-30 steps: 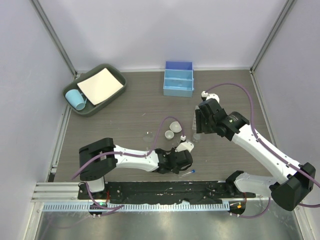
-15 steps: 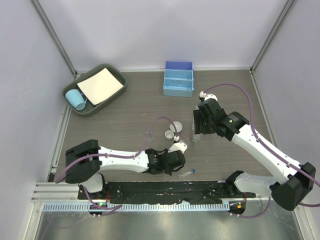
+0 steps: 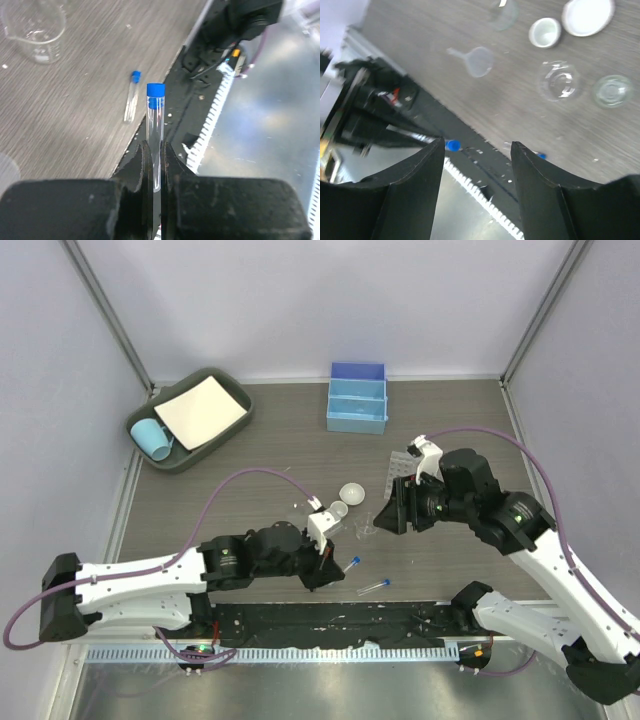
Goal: Organize the chemistry lab equipment
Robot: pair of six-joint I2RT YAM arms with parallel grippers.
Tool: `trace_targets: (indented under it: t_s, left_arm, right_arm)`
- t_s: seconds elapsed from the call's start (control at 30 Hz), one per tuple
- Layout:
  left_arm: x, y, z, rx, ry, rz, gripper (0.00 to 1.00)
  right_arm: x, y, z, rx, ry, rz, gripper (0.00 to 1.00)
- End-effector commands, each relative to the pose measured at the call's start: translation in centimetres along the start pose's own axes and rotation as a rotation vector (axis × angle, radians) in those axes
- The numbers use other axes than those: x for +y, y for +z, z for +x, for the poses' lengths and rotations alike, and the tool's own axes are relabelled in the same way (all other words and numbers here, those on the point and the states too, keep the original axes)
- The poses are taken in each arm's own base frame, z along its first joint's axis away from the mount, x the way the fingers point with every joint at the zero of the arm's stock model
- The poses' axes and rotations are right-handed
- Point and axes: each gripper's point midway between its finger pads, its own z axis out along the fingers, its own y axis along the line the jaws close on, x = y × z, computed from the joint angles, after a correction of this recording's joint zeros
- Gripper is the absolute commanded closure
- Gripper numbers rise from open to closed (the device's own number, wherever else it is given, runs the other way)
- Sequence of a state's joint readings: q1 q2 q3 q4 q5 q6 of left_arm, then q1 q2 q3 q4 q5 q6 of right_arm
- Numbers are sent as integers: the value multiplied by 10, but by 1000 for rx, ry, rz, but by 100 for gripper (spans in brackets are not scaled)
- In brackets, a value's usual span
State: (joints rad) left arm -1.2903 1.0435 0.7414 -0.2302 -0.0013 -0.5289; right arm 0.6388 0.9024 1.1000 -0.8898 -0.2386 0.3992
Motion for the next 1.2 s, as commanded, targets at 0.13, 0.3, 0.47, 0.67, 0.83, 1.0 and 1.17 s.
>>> trace_targets:
  t_s: [0.13,0.3,0.47,0.67,0.83,1.0,1.17]
  left_arm:
    - [-49,-31,-28,-150,22,399,100]
    - [-55,-42,-38,-227,30,507,100]
    - [-55,-46,-40,-245,41,548,100]
    - [-52,-43,-42,-250,36,550,100]
    - [-50,-41,-44,-248,33,553,100]
    - [-47,-40,-43,-246,28,549,100]
    - [-46,-41,-43,-246,28,554,100]
  right_arm:
    - [62,-28,40,110,24,-406,39]
    - [69,-22,56,161,71,-489,41]
    - [72,-15,58,164,70,-511,41]
    - [78,-14,61,170,65,-532,41]
    - [79,-9,64,189,65,-523,45]
    - [84,-8,64,189,50,-527,47]
    - [89,-5,64,196,43,-525,49]
